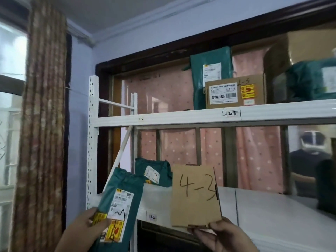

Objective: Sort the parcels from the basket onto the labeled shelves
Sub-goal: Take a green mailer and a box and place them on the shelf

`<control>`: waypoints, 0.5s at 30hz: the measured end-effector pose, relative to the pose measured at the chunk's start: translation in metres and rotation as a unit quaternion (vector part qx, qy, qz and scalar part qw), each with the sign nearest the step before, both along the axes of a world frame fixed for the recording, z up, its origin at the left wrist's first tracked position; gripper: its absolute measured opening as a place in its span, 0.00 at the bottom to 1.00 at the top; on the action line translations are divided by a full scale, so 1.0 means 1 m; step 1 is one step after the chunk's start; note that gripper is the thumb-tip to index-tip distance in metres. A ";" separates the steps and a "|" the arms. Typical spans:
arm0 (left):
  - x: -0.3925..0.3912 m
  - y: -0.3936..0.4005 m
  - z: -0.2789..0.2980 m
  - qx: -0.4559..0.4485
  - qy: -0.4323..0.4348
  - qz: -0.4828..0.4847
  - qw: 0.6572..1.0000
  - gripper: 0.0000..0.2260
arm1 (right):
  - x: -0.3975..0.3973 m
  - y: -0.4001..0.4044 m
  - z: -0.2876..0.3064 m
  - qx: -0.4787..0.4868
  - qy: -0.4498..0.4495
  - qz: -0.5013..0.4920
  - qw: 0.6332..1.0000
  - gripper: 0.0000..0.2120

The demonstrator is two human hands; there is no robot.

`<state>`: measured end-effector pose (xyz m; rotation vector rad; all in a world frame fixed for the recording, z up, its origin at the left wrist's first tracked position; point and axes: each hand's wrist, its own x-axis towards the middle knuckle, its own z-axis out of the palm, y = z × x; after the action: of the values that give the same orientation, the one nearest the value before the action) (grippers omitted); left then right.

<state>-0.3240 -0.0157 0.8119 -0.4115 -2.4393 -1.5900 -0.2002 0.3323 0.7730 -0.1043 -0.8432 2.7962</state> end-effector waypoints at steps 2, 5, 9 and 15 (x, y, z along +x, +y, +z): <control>-0.012 0.016 0.000 0.000 0.024 -0.030 0.999 0.04 | 0.009 0.010 0.011 0.032 -0.010 -0.005 0.999 0.47; -0.012 0.052 0.001 0.008 0.054 -0.066 0.996 0.09 | 0.032 0.035 0.017 0.029 0.016 -0.037 0.999 0.53; -0.015 0.100 0.004 0.029 0.062 -0.096 0.993 0.06 | 0.062 0.063 0.023 0.071 0.002 -0.064 0.995 0.40; -0.008 0.175 0.009 0.011 0.061 -0.165 0.984 0.02 | 0.131 0.115 0.027 0.058 0.037 -0.126 0.990 0.27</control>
<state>-0.3318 0.1589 0.8205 -0.9214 -2.3491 -1.6532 -0.0692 0.4472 0.8002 -0.0802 -0.9044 2.4951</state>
